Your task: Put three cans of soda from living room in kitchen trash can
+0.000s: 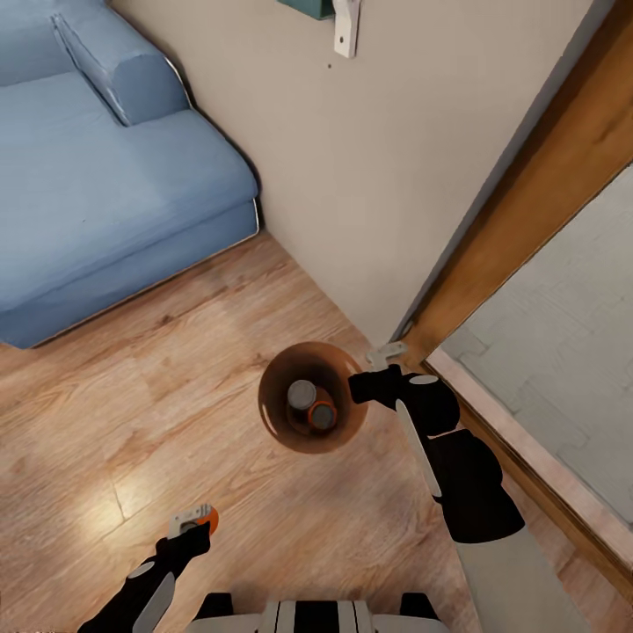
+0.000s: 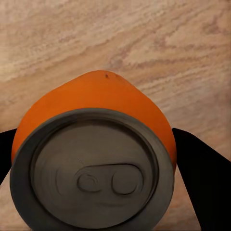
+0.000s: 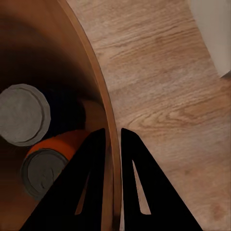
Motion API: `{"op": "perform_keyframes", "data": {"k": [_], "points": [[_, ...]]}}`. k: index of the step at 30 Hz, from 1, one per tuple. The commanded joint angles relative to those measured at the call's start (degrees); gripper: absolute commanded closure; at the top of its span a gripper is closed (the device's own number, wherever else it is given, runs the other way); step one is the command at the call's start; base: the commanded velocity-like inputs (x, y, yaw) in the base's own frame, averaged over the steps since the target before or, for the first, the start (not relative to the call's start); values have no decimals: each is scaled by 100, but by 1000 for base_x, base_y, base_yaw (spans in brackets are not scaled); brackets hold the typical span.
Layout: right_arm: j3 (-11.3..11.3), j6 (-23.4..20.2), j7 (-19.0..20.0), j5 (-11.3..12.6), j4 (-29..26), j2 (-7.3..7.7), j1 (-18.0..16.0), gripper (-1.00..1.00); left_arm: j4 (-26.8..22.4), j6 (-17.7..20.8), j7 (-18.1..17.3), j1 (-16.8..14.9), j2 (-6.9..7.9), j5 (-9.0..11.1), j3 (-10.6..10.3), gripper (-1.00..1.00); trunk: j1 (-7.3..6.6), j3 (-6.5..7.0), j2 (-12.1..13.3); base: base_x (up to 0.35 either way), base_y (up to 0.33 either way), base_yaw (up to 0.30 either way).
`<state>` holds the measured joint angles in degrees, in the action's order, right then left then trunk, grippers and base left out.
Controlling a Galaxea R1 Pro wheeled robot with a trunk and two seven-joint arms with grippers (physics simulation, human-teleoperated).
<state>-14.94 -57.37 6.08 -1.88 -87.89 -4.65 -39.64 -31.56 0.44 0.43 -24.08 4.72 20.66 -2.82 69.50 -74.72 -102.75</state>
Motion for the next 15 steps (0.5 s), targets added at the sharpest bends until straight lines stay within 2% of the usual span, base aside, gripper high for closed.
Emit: {"op": "perform_keyframes", "data": {"k": [1,15], "points": [[2,-2,34,65,0,-1,1,100,1,0,1,0,1,0,-2,100,-23,19,42,0,0,32],[0,-1,34,65,8,-1,18,100,0,0,1,0,3,0,1,100,-330,375,603,0,0,5]]}}
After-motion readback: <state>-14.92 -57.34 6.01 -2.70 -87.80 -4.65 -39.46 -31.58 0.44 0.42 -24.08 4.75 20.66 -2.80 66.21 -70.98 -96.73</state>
